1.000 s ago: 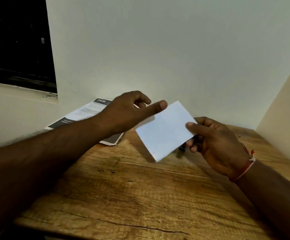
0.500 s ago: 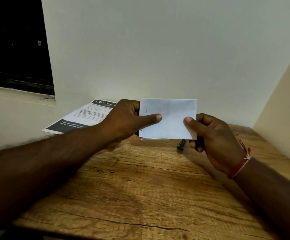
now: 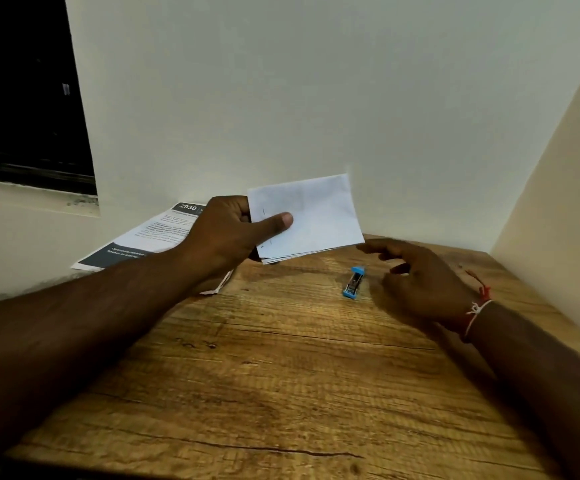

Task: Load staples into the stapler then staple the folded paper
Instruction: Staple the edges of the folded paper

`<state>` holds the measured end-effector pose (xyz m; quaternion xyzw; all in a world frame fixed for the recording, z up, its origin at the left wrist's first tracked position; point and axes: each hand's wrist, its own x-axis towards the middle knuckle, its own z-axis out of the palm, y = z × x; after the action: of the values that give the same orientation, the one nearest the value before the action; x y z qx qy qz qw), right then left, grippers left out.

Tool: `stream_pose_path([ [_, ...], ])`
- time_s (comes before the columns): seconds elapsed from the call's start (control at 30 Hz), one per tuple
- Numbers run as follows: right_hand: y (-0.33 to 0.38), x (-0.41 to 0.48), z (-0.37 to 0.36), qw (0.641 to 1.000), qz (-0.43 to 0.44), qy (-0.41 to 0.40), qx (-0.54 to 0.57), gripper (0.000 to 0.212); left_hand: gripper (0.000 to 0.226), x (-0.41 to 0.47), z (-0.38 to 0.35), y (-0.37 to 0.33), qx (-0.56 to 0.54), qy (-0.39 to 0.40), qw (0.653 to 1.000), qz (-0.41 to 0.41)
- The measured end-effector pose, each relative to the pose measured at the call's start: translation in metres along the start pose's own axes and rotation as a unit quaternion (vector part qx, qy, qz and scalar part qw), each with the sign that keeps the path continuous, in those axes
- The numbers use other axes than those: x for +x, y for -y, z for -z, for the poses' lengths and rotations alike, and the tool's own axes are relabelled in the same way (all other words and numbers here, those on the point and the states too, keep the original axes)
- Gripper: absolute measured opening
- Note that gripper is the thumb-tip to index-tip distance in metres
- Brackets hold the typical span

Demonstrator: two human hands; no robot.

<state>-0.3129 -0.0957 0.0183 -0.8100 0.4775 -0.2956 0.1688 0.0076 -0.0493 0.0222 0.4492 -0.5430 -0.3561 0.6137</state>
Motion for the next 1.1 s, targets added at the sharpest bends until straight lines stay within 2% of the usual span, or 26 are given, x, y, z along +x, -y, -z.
stream_pose_path([
  [0.07, -0.002, 0.0, -0.004, 0.999, -0.027, 0.026, -0.016, 0.063, 0.037, -0.001, 0.0, 0.001, -0.009, 0.002, 1.0, 0.0],
  [0.13, -0.002, 0.0, -0.007, 0.998, -0.053, 0.025, 0.014, 0.069, 0.036, -0.001, -0.002, 0.002, -0.012, 0.0, 1.0, -0.002],
  [0.2, -0.002, -0.001, -0.007, 0.997, -0.052, 0.029, 0.045, 0.067, 0.037, 0.0, -0.002, 0.003, -0.007, -0.006, 1.0, -0.003],
  [0.3, -0.004, -0.002, -0.004, 0.997, 0.017, 0.073, -0.009, 0.051, 0.039, 0.001, -0.003, 0.004, -0.007, -0.004, 1.0, 0.002],
  [0.37, -0.001, -0.003, -0.006, 0.995, 0.027, 0.09, -0.02, 0.039, 0.04, 0.002, -0.004, 0.006, -0.014, -0.001, 1.0, 0.006],
  [0.53, -0.004, 0.001, -0.015, 0.999, 0.014, 0.04, -0.032, 0.012, 0.036, 0.004, -0.006, 0.008, -0.05, 0.009, 0.998, 0.026],
  [0.6, -0.007, 0.002, -0.017, 0.999, 0.014, 0.024, -0.046, 0.009, 0.034, 0.004, -0.006, 0.007, -0.056, 0.007, 0.998, 0.036],
  [0.67, -0.005, 0.003, -0.019, 0.999, 0.021, 0.007, 0.031, 0.008, 0.032, 0.004, -0.006, 0.006, -0.057, 0.004, 0.997, 0.042],
  [0.7, -0.002, 0.002, -0.022, 0.994, 0.019, 0.007, 0.111, 0.009, 0.031, 0.003, -0.005, 0.005, -0.057, 0.0, 0.997, 0.044],
  [0.77, 0.005, 0.0, -0.027, 0.961, -0.016, 0.015, 0.277, 0.015, 0.029, 0.003, -0.005, 0.004, -0.064, -0.005, 0.997, 0.045],
  [0.83, 0.012, -0.001, -0.027, 0.924, -0.066, 0.029, 0.374, 0.022, 0.028, 0.002, -0.005, 0.002, -0.069, -0.009, 0.997, 0.044],
  [0.9, 0.021, -0.002, -0.023, 0.908, -0.107, 0.055, 0.401, 0.03, 0.028, 0.001, -0.005, 0.001, -0.072, -0.011, 0.996, 0.047],
  [1.0, 0.034, -0.008, -0.022, 0.905, -0.116, 0.092, 0.399, 0.057, 0.028, -0.002, -0.005, -0.002, -0.072, -0.004, 0.996, 0.057],
  [1.1, 0.042, -0.014, -0.026, 0.912, -0.097, 0.113, 0.383, 0.061, 0.029, -0.005, -0.006, -0.005, -0.023, -0.01, 0.999, 0.036],
])
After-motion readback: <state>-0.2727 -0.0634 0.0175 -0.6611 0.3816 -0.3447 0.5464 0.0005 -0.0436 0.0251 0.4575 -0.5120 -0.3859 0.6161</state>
